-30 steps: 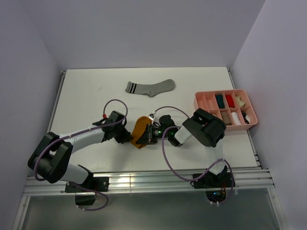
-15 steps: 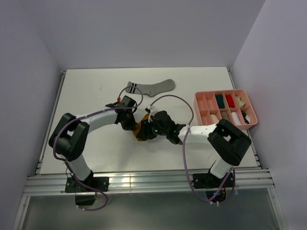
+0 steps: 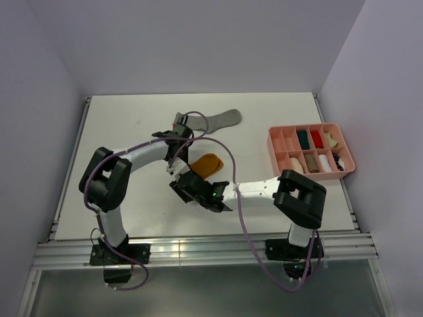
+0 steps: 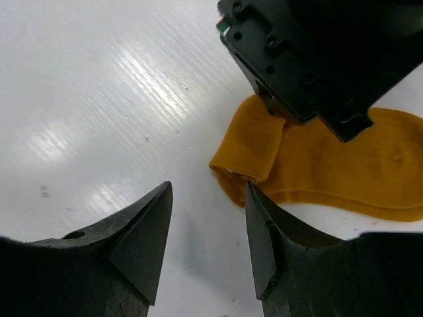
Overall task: Roll the socks
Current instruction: Roll the sock at the center of the board.
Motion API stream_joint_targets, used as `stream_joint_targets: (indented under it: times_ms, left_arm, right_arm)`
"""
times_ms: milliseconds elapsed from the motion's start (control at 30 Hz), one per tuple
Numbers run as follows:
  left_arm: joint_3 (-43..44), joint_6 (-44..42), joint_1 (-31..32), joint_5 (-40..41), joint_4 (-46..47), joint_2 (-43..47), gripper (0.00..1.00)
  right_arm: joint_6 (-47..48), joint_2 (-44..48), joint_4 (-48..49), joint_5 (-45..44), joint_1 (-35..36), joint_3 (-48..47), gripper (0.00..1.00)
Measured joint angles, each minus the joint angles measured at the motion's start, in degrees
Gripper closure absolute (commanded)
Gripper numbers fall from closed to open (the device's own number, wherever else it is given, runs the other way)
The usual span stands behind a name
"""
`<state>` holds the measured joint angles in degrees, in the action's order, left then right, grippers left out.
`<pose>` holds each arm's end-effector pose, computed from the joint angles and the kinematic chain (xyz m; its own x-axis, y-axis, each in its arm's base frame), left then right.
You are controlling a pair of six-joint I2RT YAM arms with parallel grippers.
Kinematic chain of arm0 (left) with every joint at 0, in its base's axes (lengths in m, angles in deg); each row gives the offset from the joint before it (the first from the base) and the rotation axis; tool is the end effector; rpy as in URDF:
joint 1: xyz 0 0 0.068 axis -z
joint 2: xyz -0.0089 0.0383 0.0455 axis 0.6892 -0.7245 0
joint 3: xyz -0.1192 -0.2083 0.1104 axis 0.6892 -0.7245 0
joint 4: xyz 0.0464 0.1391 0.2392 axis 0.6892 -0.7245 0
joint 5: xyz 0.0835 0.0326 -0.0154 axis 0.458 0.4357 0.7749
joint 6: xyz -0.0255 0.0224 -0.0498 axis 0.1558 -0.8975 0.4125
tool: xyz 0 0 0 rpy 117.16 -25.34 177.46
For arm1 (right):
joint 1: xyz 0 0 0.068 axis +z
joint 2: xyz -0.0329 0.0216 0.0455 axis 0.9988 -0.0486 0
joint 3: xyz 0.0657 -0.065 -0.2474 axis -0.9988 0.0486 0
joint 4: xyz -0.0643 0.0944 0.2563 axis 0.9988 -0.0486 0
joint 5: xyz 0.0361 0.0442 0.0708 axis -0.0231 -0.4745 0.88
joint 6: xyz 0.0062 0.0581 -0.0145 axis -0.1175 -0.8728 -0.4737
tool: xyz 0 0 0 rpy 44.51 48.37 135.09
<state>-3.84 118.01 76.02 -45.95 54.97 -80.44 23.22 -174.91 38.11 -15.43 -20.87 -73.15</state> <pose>0.3262 -0.2044 0.1432 -0.9402 -0.0239 -0.3399 0.0279 0.9888 -0.1468 0.1689 0.3480 0.1569 -0.3140 -0.4557 -0.8329 -0.7212 0.6850 -0.1029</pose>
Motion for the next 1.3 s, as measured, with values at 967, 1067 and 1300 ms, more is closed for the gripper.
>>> stream_joint_targets:
  times_ms: [967, 1067, 1300]
  left_arm:
    - [4.28, -6.03, -0.87, -1.92, -3.80, -2.82, 0.98]
    - [4.28, -6.60, -1.01, -1.77, -3.52, -2.82, 0.96]
    - [3.37, -6.40, -1.27, -0.28, -2.97, -1.68, 0.72]
  right_arm:
    - [10.69, -15.30, 1.25, -13.14, 2.75, -7.72, 0.78]
    - [9.90, -15.85, 1.25, -14.36, 2.73, -8.28, 1.00]
    - [5.38, -12.63, 2.64, -6.38, -0.07, -5.31, 1.00]
